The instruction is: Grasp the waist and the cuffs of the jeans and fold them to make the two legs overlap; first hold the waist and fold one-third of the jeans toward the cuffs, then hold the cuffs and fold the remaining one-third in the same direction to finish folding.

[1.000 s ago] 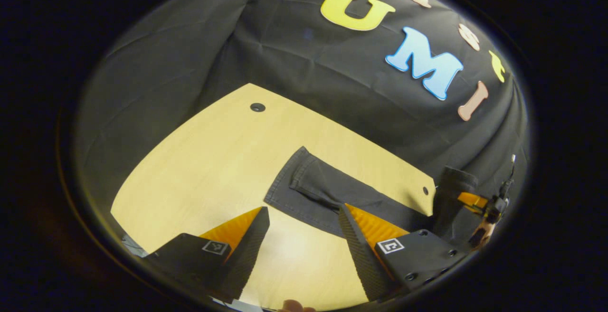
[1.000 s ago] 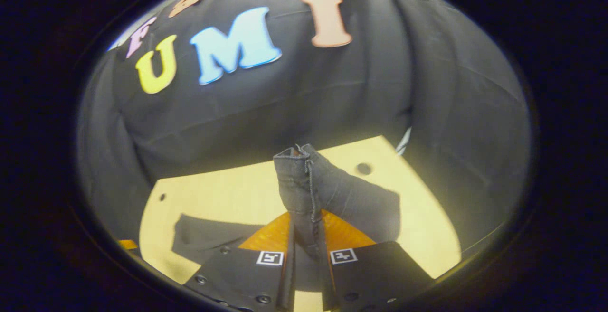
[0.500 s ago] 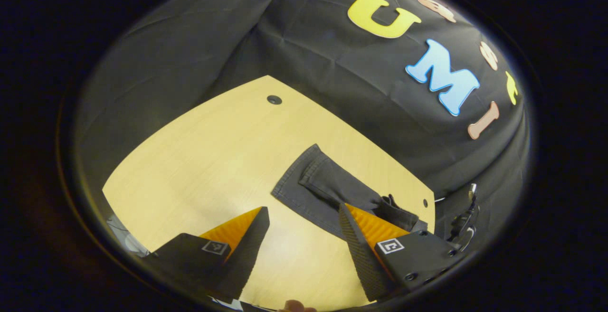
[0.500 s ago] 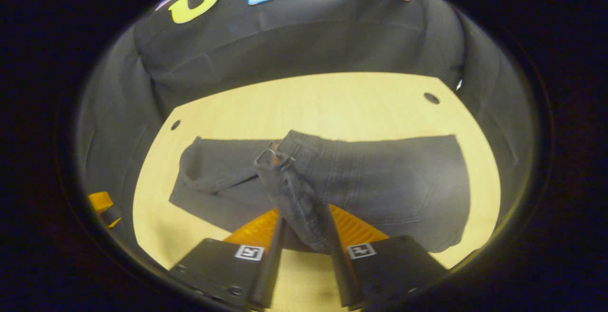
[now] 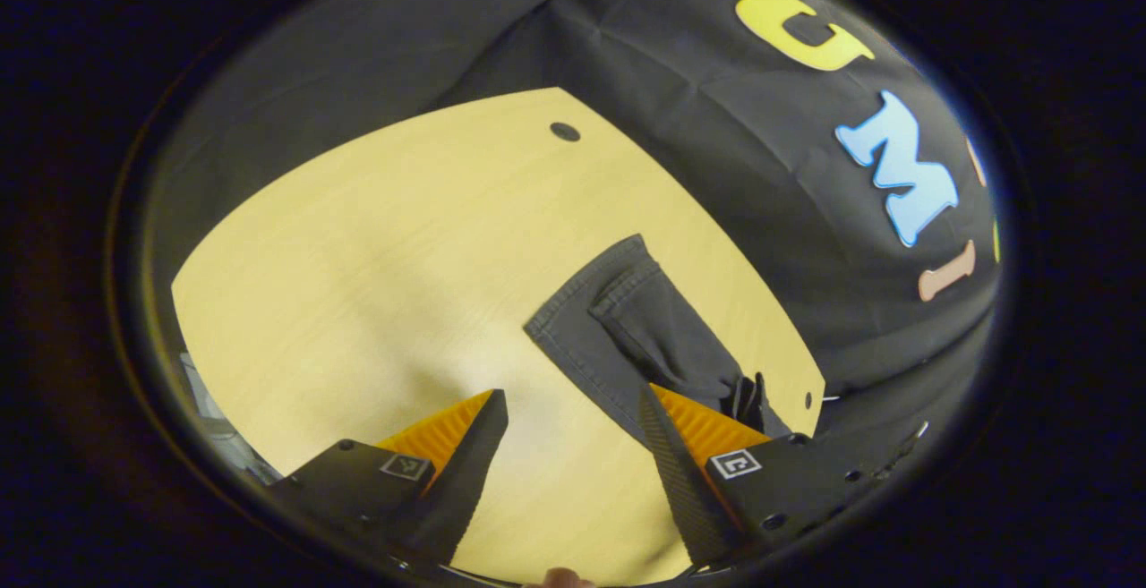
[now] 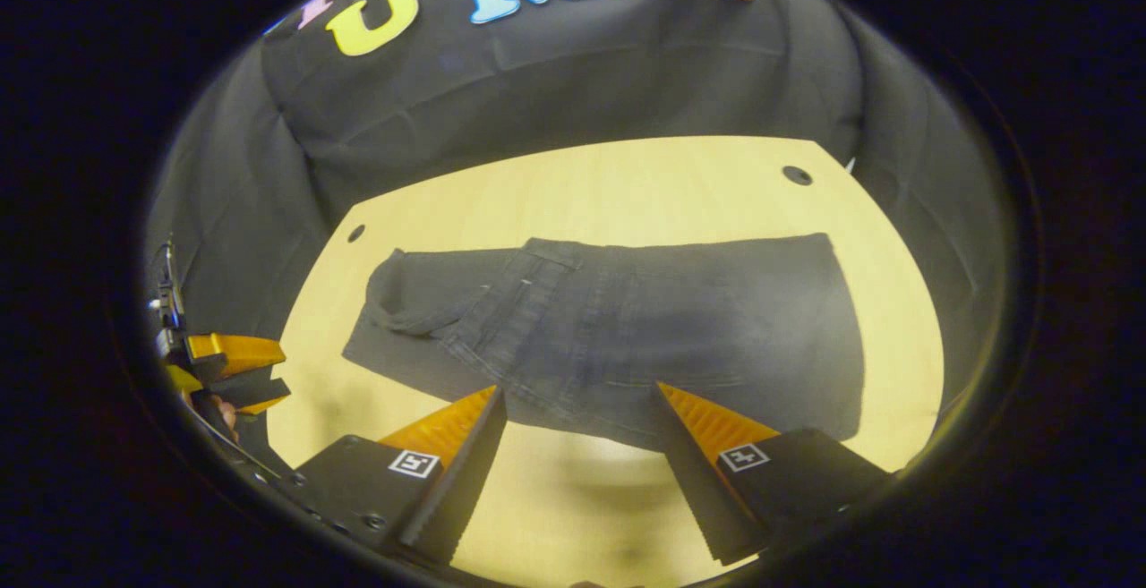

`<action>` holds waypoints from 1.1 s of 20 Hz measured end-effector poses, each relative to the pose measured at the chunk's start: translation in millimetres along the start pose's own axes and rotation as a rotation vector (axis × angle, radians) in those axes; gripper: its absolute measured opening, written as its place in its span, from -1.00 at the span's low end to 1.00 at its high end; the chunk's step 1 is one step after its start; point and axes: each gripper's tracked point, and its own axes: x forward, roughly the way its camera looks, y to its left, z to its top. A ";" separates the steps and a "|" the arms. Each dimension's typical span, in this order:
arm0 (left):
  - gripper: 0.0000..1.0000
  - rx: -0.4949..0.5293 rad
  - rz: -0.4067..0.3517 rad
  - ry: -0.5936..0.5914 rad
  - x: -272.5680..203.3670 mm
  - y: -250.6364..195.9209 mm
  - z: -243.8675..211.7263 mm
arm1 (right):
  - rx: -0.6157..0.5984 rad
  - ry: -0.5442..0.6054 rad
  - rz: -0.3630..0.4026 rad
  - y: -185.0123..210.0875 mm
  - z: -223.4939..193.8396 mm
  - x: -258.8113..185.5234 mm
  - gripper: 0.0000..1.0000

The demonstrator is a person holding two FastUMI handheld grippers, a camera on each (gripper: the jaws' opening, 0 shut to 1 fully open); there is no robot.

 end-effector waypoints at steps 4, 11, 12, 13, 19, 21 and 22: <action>0.94 -0.165 0.049 0.073 32.1 15.8 -1.2 | 0.134 -0.011 -0.107 -70.6 -16.1 -24.3 0.94; 0.95 -0.199 0.202 0.102 93.9 30.4 22.1 | 0.363 -0.054 -0.211 -139.6 -33.1 -61.2 0.94; 0.94 -0.178 0.208 0.090 102.7 25.6 28.8 | 0.368 -0.056 -0.221 -140.8 -35.7 -63.0 0.94; 0.94 -0.152 0.223 0.086 110.8 21.0 32.7 | 0.371 -0.051 -0.230 -141.0 -37.8 -63.7 0.94; 0.88 0.002 0.494 0.118 120.2 21.5 30.4 | 0.417 -0.040 -0.231 -131.3 -47.0 -63.5 0.94; 0.79 -0.046 0.501 0.078 110.4 18.4 34.1 | 0.433 -0.038 -0.234 -131.1 -50.9 -64.1 0.93; 0.65 -0.058 0.500 0.076 105.1 16.6 34.7 | 0.444 -0.040 -0.230 -129.8 -53.1 -65.1 1.00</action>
